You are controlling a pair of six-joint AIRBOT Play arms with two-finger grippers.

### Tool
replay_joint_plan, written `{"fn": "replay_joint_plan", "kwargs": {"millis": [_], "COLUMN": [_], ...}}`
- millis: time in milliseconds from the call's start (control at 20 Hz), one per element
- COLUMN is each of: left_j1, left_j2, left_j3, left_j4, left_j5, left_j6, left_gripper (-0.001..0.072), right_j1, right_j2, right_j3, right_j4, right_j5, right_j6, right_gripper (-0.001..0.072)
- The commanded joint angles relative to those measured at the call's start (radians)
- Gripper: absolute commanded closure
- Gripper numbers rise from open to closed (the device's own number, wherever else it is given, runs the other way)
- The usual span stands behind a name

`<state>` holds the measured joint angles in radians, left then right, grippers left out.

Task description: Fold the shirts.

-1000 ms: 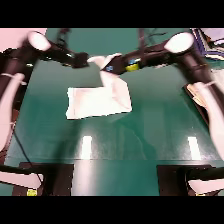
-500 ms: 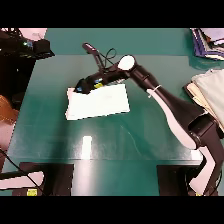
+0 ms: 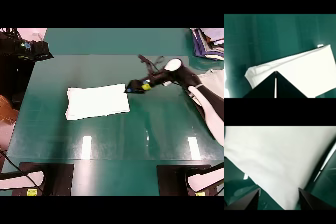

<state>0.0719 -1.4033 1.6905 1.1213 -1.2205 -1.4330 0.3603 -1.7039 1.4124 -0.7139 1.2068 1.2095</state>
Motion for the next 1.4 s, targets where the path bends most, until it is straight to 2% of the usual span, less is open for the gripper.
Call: {"fn": "replay_joint_plan", "kwargs": {"millis": [0, 200, 350, 500, 650, 700, 750, 850, 1000, 1200, 1350], "left_j1": [0.0, -0.002, -0.002, -0.002, -0.002, -0.002, -0.002, -0.009, -0.074, -0.19, -0.262], "left_j2": [-0.003, -0.006, -0.006, -0.006, -0.005, -0.005, -0.005, -0.005, -0.005, -0.005, -0.005], "left_j3": [-0.002, -0.004, -0.003, -0.003, -0.004, -0.003, -0.004, -0.004, -0.003, -0.003, -0.003], "left_j4": [-0.007, -0.01, -0.011, -0.013, -0.032, -0.043, -0.053, -0.059, -0.058, -0.058, -0.058], "left_j5": [0.004, 0.008, 0.009, 0.008, -0.001, -0.009, -0.018, -0.031, -0.028, 0.035, 0.076], "left_j6": [0.001, 0.001, 0.001, 0.0, 0.0, 0.0, 0.0, 0.001, 0.001, 0.001, 0.001], "left_gripper": [0.0678, 0.0678, 0.0678, 0.0678, 0.0678, 0.0679, 0.0678, 0.0679, 0.0679, 0.0679, 0.0678], "right_j1": [-0.115, -0.07, 0.022, 0.111, 0.172, 0.183, 0.187, 0.17, 0.073, -0.169, -0.384], "right_j2": [0.031, -0.035, -0.126, -0.229, -0.306, -0.319, -0.321, -0.304, -0.217, -0.04, 0.064], "right_j3": [-0.179, -0.197, -0.095, 0.032, 0.15, 0.183, 0.205, 0.246, 0.292, 0.301, 0.301], "right_j4": [0.063, 0.158, 0.18, 0.288, 0.32, 0.32, 0.319, 0.312, 0.208, 0.051, 0.003], "right_j5": [-0.025, -0.089, -0.089, -0.084, -0.078, -0.077, -0.08, -0.078, -0.07, -0.042, -0.024], "right_j6": [0.023, 0.01, 0.01, 0.009, 0.005, -0.017, -0.032, -0.04, -0.009, 0.035, 0.05], "right_gripper": [0.0132, 0.0135, 0.0138, 0.015, 0.0462, 0.0633, 0.0695, 0.0695, 0.0695, 0.0695, 0.0696]}}
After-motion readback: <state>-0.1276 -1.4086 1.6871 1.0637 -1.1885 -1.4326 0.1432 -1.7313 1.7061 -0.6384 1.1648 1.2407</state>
